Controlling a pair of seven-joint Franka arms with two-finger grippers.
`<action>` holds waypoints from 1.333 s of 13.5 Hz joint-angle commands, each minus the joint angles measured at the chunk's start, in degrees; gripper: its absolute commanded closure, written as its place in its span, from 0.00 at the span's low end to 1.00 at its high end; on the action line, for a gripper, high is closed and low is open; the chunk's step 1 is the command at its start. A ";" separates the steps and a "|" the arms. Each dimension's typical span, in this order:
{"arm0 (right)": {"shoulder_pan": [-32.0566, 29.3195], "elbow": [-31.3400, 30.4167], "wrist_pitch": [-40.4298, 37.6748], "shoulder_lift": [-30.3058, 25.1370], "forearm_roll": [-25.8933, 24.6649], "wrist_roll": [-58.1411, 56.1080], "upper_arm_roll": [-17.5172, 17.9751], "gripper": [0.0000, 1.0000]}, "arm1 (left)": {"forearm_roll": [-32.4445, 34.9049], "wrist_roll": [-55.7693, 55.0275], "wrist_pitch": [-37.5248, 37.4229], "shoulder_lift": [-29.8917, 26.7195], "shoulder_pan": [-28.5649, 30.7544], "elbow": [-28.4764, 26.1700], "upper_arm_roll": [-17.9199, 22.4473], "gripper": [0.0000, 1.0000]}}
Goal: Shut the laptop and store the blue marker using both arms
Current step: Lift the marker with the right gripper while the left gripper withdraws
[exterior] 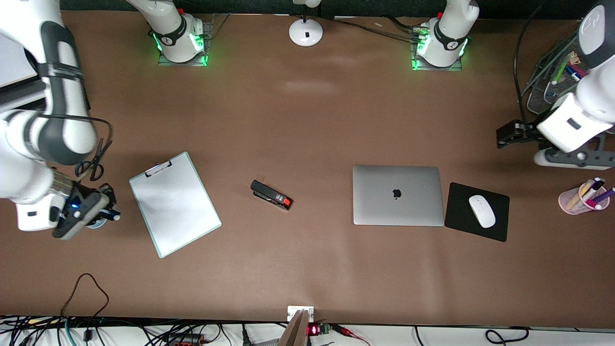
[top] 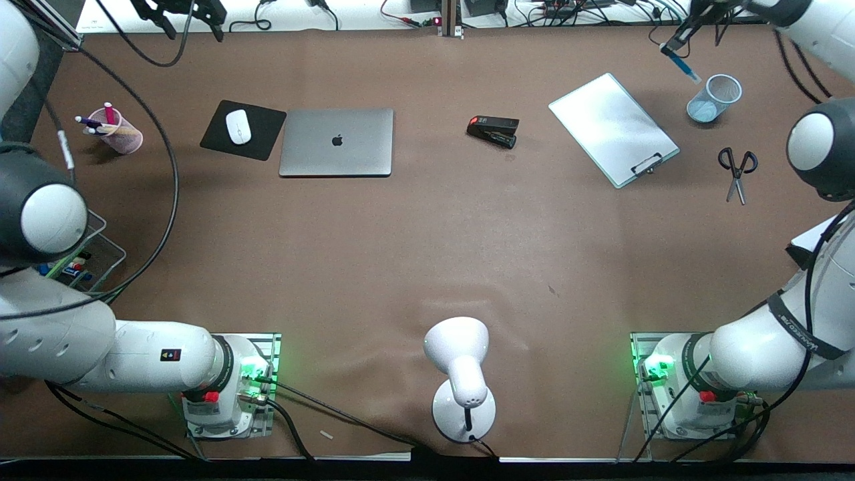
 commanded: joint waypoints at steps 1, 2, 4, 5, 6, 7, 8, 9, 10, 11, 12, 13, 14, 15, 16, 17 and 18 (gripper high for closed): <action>-3.31 4.59 -7.73 -0.91 5.85 -11.00 0.50 1.00 | -1.35 0.90 5.93 -8.99 -0.74 -11.50 1.41 0.00; -4.27 6.62 -10.29 -0.91 7.35 -14.51 0.50 1.00 | -1.35 0.81 5.50 -9.00 -0.73 -11.51 1.41 0.00; -6.47 8.30 -13.72 -0.91 10.68 -22.32 0.59 1.00 | -1.35 0.98 3.92 -8.47 -0.82 -10.72 0.97 0.00; -7.79 8.83 -14.70 -0.91 13.23 -27.41 0.59 1.00 | -1.26 0.98 3.83 -8.21 -0.99 -9.85 0.71 0.00; -9.02 8.83 -15.92 -0.83 15.69 -32.42 0.50 1.00 | -1.26 0.98 3.65 -7.86 -1.34 -9.06 0.62 0.00; -10.51 8.92 -17.94 -0.39 17.63 -36.39 0.50 1.00 | -1.26 0.98 3.48 -7.68 -1.43 -8.35 0.62 0.00; -11.92 8.92 -20.05 0.05 19.82 -40.08 0.59 1.00 | -1.26 0.98 3.30 -7.68 -1.44 -8.34 0.62 0.00; -13.24 8.92 -21.20 0.40 22.02 -43.95 0.59 1.00 | -1.26 1.07 2.86 -7.68 -1.26 -8.26 0.62 0.00; -14.73 8.92 -21.99 0.93 24.65 -47.73 0.59 1.00 | -1.26 1.16 2.86 -7.68 -1.09 -8.26 0.71 0.00; -15.79 8.92 -23.22 1.37 26.24 -49.51 0.59 1.00 | -1.26 1.16 2.69 -7.68 -1.00 -8.26 0.71 0.00; -16.93 8.92 -24.97 2.07 27.04 -50.92 0.59 1.00 | -1.26 1.07 2.51 -7.59 -1.00 -8.26 0.62 0.00; -17.98 8.92 -25.42 3.03 27.92 -52.76 0.67 1.00 | -0.83 1.07 2.59 -7.59 -1.00 -7.91 0.71 0.00; -19.13 9.01 -25.43 4.00 29.76 -54.61 0.76 1.00 | -0.82 0.99 2.25 -7.59 -1.08 -6.86 0.71 0.00; -19.75 10.23 -25.43 5.66 32.47 -56.71 0.85 1.00 | -0.73 0.98 1.46 -7.59 -1.17 -6.33 0.62 0.00; -20.45 12.15 -25.52 7.68 34.24 -57.69 0.76 1.00 | -0.73 1.07 0.93 -7.59 -1.43 -6.24 0.62 0.00; -20.98 14.44 -25.52 9.61 34.60 -58.31 0.85 1.00 | -0.65 0.99 0.93 -7.50 -1.44 -6.15 0.62 0.00; -21.24 16.29 -25.43 10.94 34.61 -58.84 0.85 1.00 | -0.73 1.07 0.93 -7.59 -1.44 -6.15 0.62 0.00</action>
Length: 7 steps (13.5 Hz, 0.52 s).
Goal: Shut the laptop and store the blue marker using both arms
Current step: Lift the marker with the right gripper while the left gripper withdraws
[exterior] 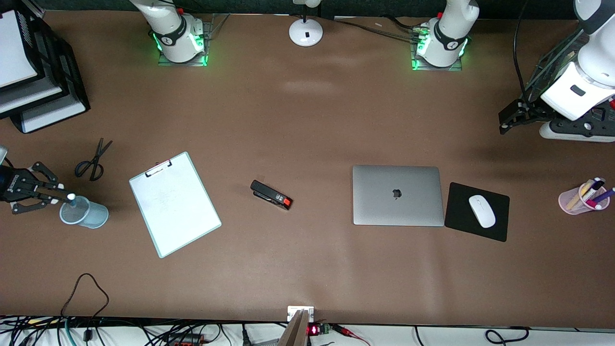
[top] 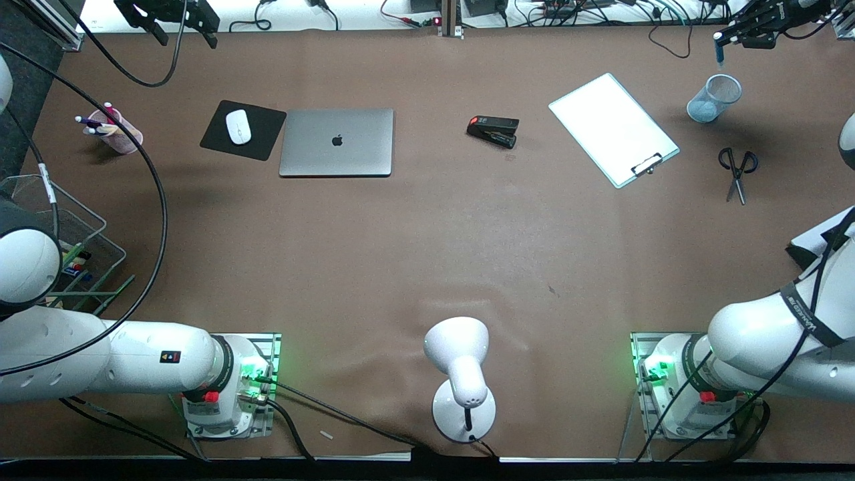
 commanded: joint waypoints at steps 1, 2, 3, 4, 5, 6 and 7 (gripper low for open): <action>-1.74 7.27 -1.30 5.07 1.77 -2.00 0.95 1.00 | -0.59 0.98 -1.63 0.04 -0.14 1.27 0.05 0.00; -2.26 7.63 -1.30 5.51 1.77 -2.35 1.03 1.00 | -0.59 0.98 -1.63 0.04 -0.14 1.44 -0.21 0.00; -2.53 7.64 -1.30 5.78 1.77 -2.70 1.03 1.00 | -0.50 0.89 -1.63 0.04 -0.14 1.53 -0.30 0.00; -3.05 7.64 -1.21 6.21 1.77 -3.75 0.95 1.00 | -0.59 0.98 -1.63 0.13 -0.14 1.53 -0.30 0.00; -3.32 7.64 -0.69 6.74 1.86 -5.59 1.03 1.00 | -0.59 0.89 -1.63 0.04 -0.14 1.62 -0.30 0.00; -3.76 7.55 -0.60 7.09 1.86 -5.87 1.03 1.00 | -0.59 0.89 -1.72 -0.05 -0.14 1.62 -0.30 0.00; -4.46 7.55 -0.68 7.45 1.86 -6.04 0.95 1.00 | -0.59 0.89 -1.81 -0.05 -0.14 1.62 -0.30 0.00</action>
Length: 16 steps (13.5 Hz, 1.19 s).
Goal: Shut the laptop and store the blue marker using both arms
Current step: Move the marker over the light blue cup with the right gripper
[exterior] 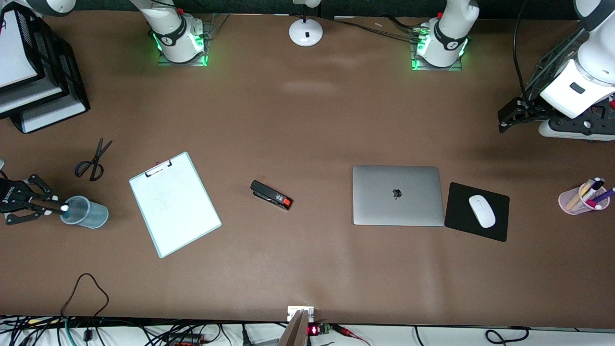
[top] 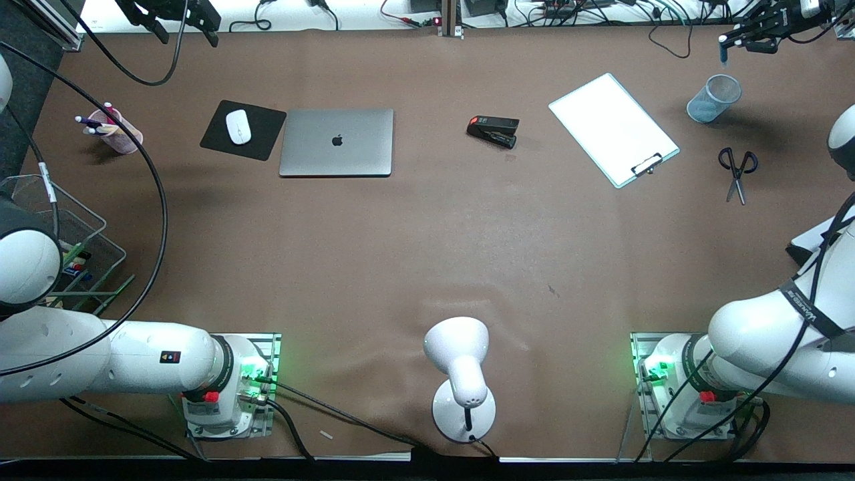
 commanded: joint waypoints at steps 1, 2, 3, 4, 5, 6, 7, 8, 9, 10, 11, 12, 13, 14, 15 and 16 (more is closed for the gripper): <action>-2.21 1.85 -0.72 1.85 1.31 -1.97 0.80 1.00 | -0.59 0.89 -1.48 -0.05 -0.01 1.35 -0.05 0.00; -2.56 1.85 -0.72 2.02 1.31 -2.15 0.80 1.00 | -0.59 0.89 -1.56 0.04 -0.01 1.35 -0.05 0.00; -2.82 1.76 -0.72 2.28 1.31 -2.93 0.80 1.00 | -0.59 0.80 -1.48 0.04 -0.01 1.44 -0.05 0.00; -2.91 1.67 -0.72 2.72 1.31 -3.46 0.80 1.00 | -0.59 0.80 -1.56 -0.05 -0.01 1.35 -0.05 0.00; -3.26 1.59 -0.72 3.95 1.40 -3.99 0.89 1.00 | -0.59 1.06 -2.44 0.04 0.08 1.44 -0.05 0.00; -3.35 1.58 -0.72 4.39 1.92 -4.61 0.89 1.00 | -0.59 1.07 -2.62 -0.05 0.16 1.35 0.04 0.00; -3.35 1.58 -0.81 4.83 3.58 -4.87 0.80 1.00 | -0.59 1.07 -2.62 -0.05 0.08 1.44 0.04 0.00; -3.35 1.58 -0.81 5.01 4.46 -5.05 0.89 1.00 | -0.59 1.07 -2.62 -0.05 0.08 1.44 0.04 0.00; -3.27 1.58 -0.72 5.19 4.56 -5.05 0.89 1.00 | -0.59 1.07 -2.62 0.04 0.08 1.44 -0.05 0.00; -3.26 1.58 -0.72 5.62 4.56 -5.14 0.89 1.00 | -0.59 1.07 -2.62 0.04 0.16 1.44 0.04 0.00; -3.26 1.58 -0.72 6.15 4.65 -5.23 0.98 1.00 | -0.59 0.98 -2.62 -0.05 0.08 1.44 0.04 0.00; -3.35 1.58 -0.81 6.76 4.65 -5.66 0.98 1.00 | -0.59 0.98 -2.62 0.04 0.08 1.53 -0.05 0.00; -3.35 1.58 -0.72 6.86 4.65 -6.45 0.98 1.00 | -0.59 1.07 -2.62 0.04 0.08 1.53 -0.05 0.00; -3.53 1.58 -0.81 7.21 4.65 -6.54 0.98 1.00 | -0.59 1.07 -2.62 0.04 0.08 1.53 0.04 0.00; -3.79 1.58 -0.98 7.56 4.65 -6.37 0.98 1.00 | -0.59 1.07 -2.71 -0.05 0.08 1.53 -0.05 0.00; -3.79 1.50 -1.24 7.73 4.65 -6.37 0.89 1.00 | -0.59 1.07 -2.62 -0.05 0.08 1.53 -0.05 0.00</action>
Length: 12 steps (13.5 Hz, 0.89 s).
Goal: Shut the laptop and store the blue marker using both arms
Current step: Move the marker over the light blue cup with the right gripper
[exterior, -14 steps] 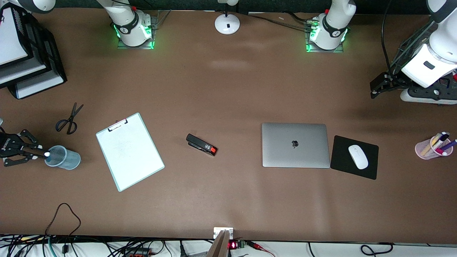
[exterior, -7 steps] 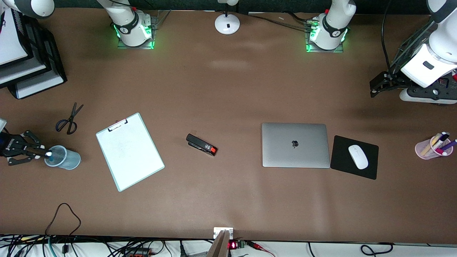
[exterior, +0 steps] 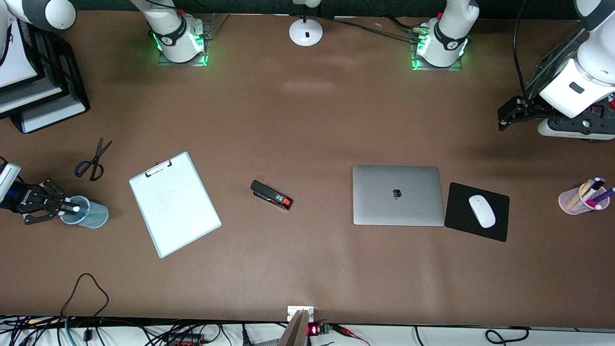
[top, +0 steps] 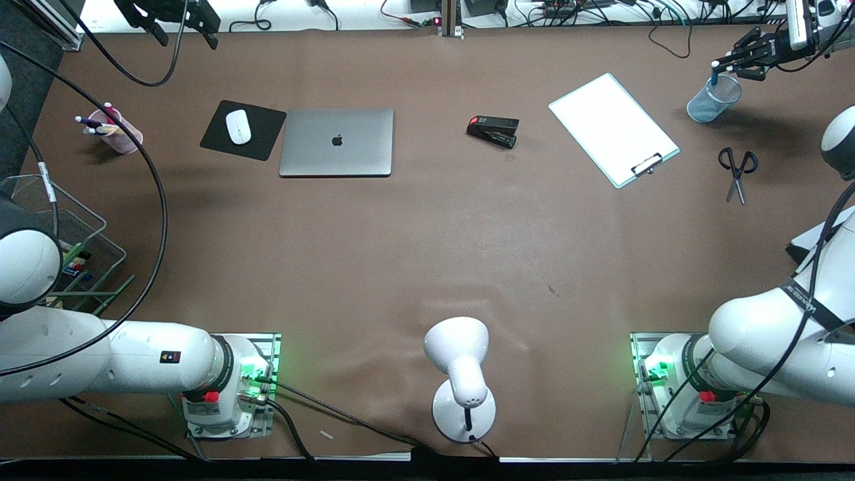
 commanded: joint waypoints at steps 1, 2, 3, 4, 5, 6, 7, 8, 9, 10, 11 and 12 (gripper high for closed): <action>-1.49 1.14 -1.13 1.59 1.55 -1.29 0.72 1.00 | -0.59 1.07 -1.40 0.04 0.15 1.28 -0.04 0.00; -1.58 1.14 -0.87 1.86 1.47 -1.38 0.72 1.00 | -0.59 1.07 -1.48 0.04 0.07 1.28 -0.04 0.00; -1.67 1.22 -0.69 1.95 1.38 -1.38 0.72 1.00 | -0.59 1.07 -1.48 -0.05 0.07 1.28 0.04 0.00; -2.02 1.14 -0.69 2.03 1.38 -1.38 0.72 1.00 | -0.59 1.07 -1.48 -0.05 0.15 1.28 -0.04 0.00; -2.11 1.14 -0.69 2.21 1.38 -1.29 0.72 1.00 | -0.59 1.07 -1.48 0.04 0.15 1.28 0.04 0.00; -2.29 1.22 -0.60 2.56 1.38 -1.29 0.72 1.00 | -0.59 1.07 -1.48 -0.05 0.15 1.28 0.05 0.00; -2.46 1.22 -0.51 3.17 1.38 -1.29 0.72 1.00 | -0.59 1.07 -1.48 -0.05 0.15 1.28 0.05 0.00; -2.46 1.22 -0.51 3.61 1.38 -1.29 0.72 1.00 | -0.59 0.98 -1.48 -0.05 0.15 1.28 0.05 0.00; -2.73 1.22 -0.51 3.97 1.38 -1.38 0.72 1.00 | -0.59 0.98 -1.48 0.04 0.07 1.36 0.05 0.00; -2.81 1.22 -0.43 4.06 1.38 -1.38 0.72 1.00 | -0.59 0.98 -1.48 0.04 0.07 1.36 -0.04 0.00; -2.82 1.22 -0.16 4.23 1.38 -1.29 0.72 1.00 | -0.59 0.89 -1.48 -0.05 -0.02 1.36 -0.04 0.00; -2.82 1.22 -0.07 4.41 1.38 -1.29 0.72 1.00 | -0.59 0.89 -1.48 0.04 -0.02 1.71 -0.13 0.00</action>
